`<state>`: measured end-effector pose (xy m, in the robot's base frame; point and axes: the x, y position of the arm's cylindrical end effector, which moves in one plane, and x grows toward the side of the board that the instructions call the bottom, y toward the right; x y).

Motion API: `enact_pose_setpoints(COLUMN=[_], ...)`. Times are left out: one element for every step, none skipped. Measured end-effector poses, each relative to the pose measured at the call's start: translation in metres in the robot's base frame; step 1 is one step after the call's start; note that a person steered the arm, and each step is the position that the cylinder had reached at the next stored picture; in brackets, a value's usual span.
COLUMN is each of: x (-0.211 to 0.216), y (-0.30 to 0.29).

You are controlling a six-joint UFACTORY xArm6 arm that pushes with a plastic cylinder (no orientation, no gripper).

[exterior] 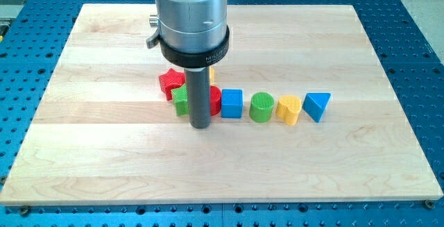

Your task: Place the blue cube right to the yellow hexagon

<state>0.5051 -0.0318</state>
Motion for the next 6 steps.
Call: enact_pose_setpoints(x=[0.025, 0.013, 0.008, -0.016, -0.021, -0.020], y=[0.022, 0.038, 0.038, 0.044, 0.046, 0.046])
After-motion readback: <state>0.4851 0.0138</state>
